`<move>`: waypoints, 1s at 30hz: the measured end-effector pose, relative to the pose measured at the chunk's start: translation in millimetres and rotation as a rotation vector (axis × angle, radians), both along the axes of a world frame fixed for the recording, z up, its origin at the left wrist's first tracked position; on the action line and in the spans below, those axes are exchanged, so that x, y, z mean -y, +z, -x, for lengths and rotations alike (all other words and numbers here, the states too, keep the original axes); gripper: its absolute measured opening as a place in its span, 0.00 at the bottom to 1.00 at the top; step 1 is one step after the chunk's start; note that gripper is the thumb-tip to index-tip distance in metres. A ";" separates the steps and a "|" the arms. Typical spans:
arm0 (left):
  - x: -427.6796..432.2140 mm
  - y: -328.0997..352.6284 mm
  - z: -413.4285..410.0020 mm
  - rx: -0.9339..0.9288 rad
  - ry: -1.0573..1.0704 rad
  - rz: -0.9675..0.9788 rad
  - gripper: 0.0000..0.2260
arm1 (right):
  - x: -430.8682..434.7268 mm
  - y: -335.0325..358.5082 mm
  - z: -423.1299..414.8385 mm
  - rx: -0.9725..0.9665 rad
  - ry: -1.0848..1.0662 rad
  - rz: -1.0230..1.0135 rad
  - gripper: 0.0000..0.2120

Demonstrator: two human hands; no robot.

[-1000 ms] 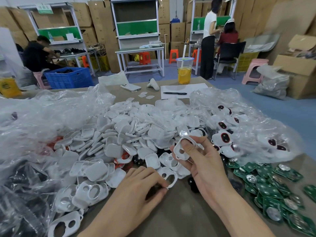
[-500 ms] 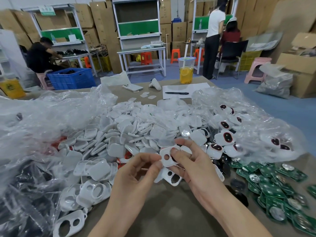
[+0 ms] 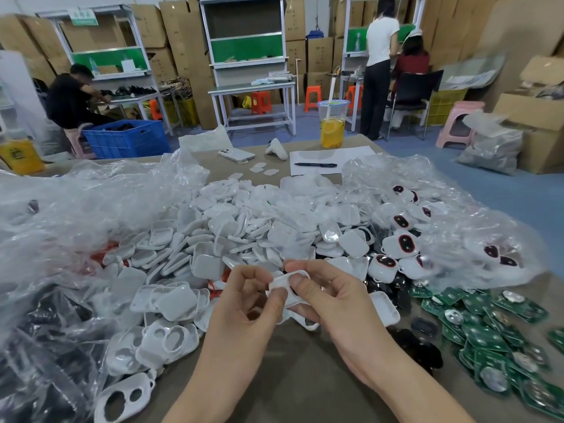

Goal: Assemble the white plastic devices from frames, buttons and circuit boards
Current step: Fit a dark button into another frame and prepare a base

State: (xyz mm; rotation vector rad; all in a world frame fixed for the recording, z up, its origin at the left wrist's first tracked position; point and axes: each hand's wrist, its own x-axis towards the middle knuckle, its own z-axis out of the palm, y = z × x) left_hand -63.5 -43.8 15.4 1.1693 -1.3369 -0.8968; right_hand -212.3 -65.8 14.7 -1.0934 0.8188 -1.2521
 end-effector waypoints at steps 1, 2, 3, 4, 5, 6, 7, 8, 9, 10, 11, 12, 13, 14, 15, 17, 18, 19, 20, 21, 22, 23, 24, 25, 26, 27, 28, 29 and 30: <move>0.3 1.6 -0.1 -0.030 -0.022 -0.017 0.12 | -0.3 0.4 0.0 0.014 0.006 -0.002 0.06; 0.4 2.9 0.1 -0.051 -0.044 -0.029 0.12 | -0.6 0.7 0.3 0.031 0.015 -0.005 0.07; 0.3 3.8 0.4 -0.071 -0.062 -0.039 0.11 | -0.8 0.8 0.4 0.049 0.027 -0.008 0.07; 0.3 4.2 0.8 -0.088 -0.073 -0.047 0.10 | -0.7 0.3 0.8 0.066 0.041 -0.010 0.06; 0.4 4.3 1.6 -0.098 -0.076 -0.056 0.09 | -0.5 -0.7 1.0 0.082 0.052 -0.012 0.05; 0.1 3.9 2.3 -0.094 -0.073 -0.063 0.09 | -0.5 -1.9 1.0 0.093 0.059 -0.017 0.05; -0.2 3.3 2.9 -0.078 -0.066 -0.064 0.10 | -0.4 -2.9 0.7 0.100 0.061 -0.026 0.05; -0.6 2.5 3.2 -0.047 -0.051 -0.058 0.11 | -0.3 -3.8 0.7 0.098 0.057 -0.032 0.06; -0.9 1.8 3.4 0.004 -0.028 -0.045 0.12 | 0.0 -4.6 0.3 0.091 0.050 -0.035 0.06; -1.2 1.1 3.3 0.066 -0.002 -0.027 0.11 | 0.0 -5.0 0.1 0.081 0.045 -0.034 0.07; -1.3 0.7 3.3 0.118 0.021 -0.012 0.10 | 0.0 -4.6 -0.5 0.069 0.042 -0.031 0.07; -1.4 0.2 3.0 0.141 0.041 -0.006 0.09 | 0.0 -4.5 -0.7 0.051 0.038 -0.021 0.08; -1.3 0.1 2.9 0.133 0.054 -0.009 0.09 | -0.2 -4.4 -0.8 0.023 0.031 -0.007 0.09; -1.0 -0.1 2.2 0.112 0.055 -0.020 0.09 | -0.2 -4.2 -0.5 -0.014 0.026 0.008 0.10; -1.1 0.1 1.6 0.094 0.048 -0.035 0.09 | -0.5 -3.9 -0.2 -0.051 0.025 0.021 0.11; -2.3 0.9 0.2 0.075 0.022 -0.068 0.09 | -1.7 -4.1 0.8 -0.123 0.019 0.034 0.12; -3.5 1.5 -0.5 0.070 0.011 -0.082 0.09 | -3.4 -3.8 1.1 -0.161 0.009 0.038 0.12; -4.7 2.2 -1.5 0.070 0.007 -0.092 0.09 | -5.4 -3.2 1.0 -0.205 -0.010 0.050 0.12; -6.0 2.8 -2.7 0.074 0.010 -0.097 0.08 | -7.6 -2.7 1.3 -0.258 -0.039 0.076 0.11; -7.3 3.4 -4.0 0.076 0.018 -0.097 0.08 | -9.9 -2.3 1.7 -0.314 -0.076 0.116 0.10; -8.7 4.0 -5.6 0.078 0.029 -0.099 0.07 | -12.5 -1.6 2.6 -0.372 -0.109 0.160 0.10; -10.1 4.4 -6.8 0.087 0.038 -0.106 0.06 | -14.9 -1.0 4.0 -0.428 -0.133 0.194 0.09; -11.8 4.9 -8.0 0.105 0.039 -0.122 0.06 | -17.5 -0.9 5.8 -0.479 -0.145 0.211 0.08; -14.5 4.9 -9.2 0.123 0.032 -0.146 0.06 | -20.4 -1.5 7.5 -0.525 -0.151 0.217 0.07; -17.8 4.5 -10.5 0.131 0.017 -0.173 0.06 | -23.5 -2.1 8.9 -0.565 -0.151 0.217 0.06; -21.1 3.8 -11.8 0.141 0.001 -0.201 0.06 | -26.9 -3.0 10.3 -0.611 -0.150 0.221 0.06; -24.4 2.9 -12.8 0.162 -0.012 -0.228 0.06 | -30.0 -4.7 11.5 -0.678 -0.154 0.240 0.05; -27.2 1.8 -13.5 0.194 -0.023 -0.254 0.06 | -32.5 -7.1 12.4 -0.765 -0.165 0.274 0.06; -29.5 0.9 -13.4 0.231 -0.033 -0.279 0.06 | -35.2 -9.8 12.9 -0.849 -0.178 0.305 0.06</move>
